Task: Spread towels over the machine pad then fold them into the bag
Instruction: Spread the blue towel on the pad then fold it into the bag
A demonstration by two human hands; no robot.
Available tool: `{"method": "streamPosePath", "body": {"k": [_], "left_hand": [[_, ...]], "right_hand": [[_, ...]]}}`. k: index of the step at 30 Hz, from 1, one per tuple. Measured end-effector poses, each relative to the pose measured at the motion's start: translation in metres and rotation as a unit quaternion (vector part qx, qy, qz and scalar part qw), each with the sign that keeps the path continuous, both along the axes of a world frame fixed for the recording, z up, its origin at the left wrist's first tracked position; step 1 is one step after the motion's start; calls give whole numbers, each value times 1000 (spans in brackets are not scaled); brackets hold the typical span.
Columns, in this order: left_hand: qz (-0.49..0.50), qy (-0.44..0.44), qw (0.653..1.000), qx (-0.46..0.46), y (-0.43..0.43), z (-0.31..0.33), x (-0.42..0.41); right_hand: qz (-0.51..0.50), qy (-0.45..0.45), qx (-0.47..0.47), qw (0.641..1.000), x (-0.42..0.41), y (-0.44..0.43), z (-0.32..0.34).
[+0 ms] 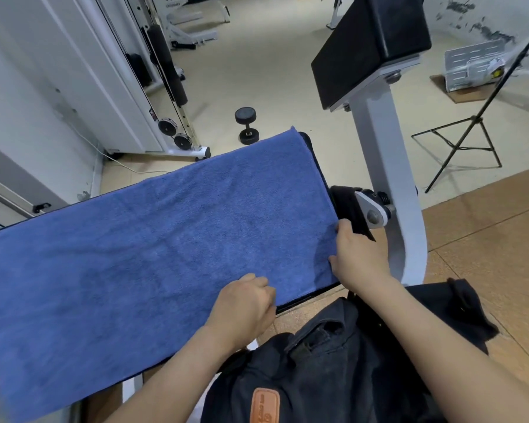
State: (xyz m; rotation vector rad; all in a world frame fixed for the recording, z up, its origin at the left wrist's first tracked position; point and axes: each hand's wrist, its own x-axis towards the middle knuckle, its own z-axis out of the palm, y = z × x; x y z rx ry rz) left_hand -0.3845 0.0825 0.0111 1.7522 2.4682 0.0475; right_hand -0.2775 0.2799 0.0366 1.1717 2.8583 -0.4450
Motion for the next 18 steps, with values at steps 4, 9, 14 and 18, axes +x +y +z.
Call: {"method": "streamPosePath", "body": {"k": [4, 9, 14, 18], "left_hand": [[2, -7, 1000, -30, 4, 9, 4], [27, -60, 997, -30, 21, 19, 13], [35, -156, 987, 31, 59, 18, 26], [168, -318, 928, 100, 87, 19, 29]], "right_hand": [[-3, 28, -24, 999, 7, 0, 3], [-17, 8, -21, 1000, 9, 0, 6], [-56, 40, -47, 997, 2, 2, -2], [-73, 114, -163, 977, -3, 2, -3]]}}
